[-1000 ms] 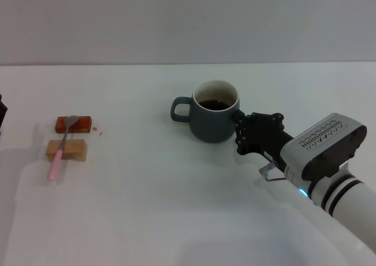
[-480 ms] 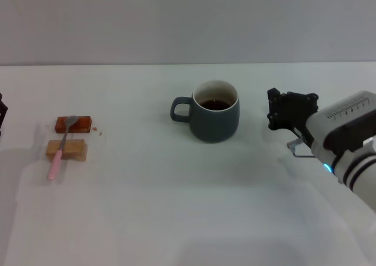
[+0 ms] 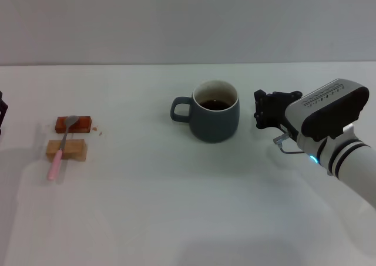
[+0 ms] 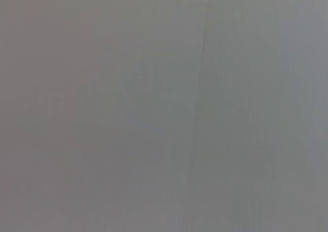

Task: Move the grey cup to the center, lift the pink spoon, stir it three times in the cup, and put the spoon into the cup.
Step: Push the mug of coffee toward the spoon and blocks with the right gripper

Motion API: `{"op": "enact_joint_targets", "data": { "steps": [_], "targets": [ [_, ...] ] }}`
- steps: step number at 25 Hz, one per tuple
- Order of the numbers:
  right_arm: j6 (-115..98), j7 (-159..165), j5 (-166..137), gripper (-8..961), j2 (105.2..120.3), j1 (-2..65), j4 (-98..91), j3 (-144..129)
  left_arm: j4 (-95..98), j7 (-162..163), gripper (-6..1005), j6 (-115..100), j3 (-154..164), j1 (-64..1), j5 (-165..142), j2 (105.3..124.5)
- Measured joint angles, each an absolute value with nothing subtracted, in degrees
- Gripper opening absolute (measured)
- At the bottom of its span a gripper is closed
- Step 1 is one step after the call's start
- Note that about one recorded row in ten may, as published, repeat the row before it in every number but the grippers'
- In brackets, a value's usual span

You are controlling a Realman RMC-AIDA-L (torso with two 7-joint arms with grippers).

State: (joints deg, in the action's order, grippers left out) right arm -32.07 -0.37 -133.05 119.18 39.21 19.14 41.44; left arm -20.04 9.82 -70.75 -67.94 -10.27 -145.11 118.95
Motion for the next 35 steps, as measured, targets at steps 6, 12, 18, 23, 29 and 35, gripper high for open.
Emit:
{"op": "enact_joint_targets", "data": {
  "steps": [6,12,18,23,29,35],
  "targets": [
    [-29.97,-0.64,-133.17,-2,119.21,39.21,20.69,40.57,-19.85,9.85,791,-70.83,-68.00,-10.30,-145.11,118.83],
    [-29.30,-0.71,-133.27,-1,119.33,39.35,22.45,38.27,-19.63,9.85,791,-70.85,-68.02,-10.57,-145.11,118.72],
    [-29.17,-0.58,-133.32,-2,119.42,39.15,24.09,36.75,-19.60,9.85,791,-70.85,-68.03,-10.95,-145.11,118.65],
    [-28.55,-0.55,-133.33,-2,119.44,39.16,26.13,35.14,-19.51,9.85,791,-70.93,-68.03,-11.17,-145.11,118.54],
    [-28.77,-0.75,-133.33,-1,119.55,39.13,27.55,33.84,-19.51,9.85,790,-70.94,-68.03,-11.16,-145.11,118.55],
    [-38.11,-0.89,-132.86,-1,119.49,34.84,25.29,37.19,-19.41,9.84,790,-71.40,-68.10,-10.98,-145.11,118.56]
  ]
}}
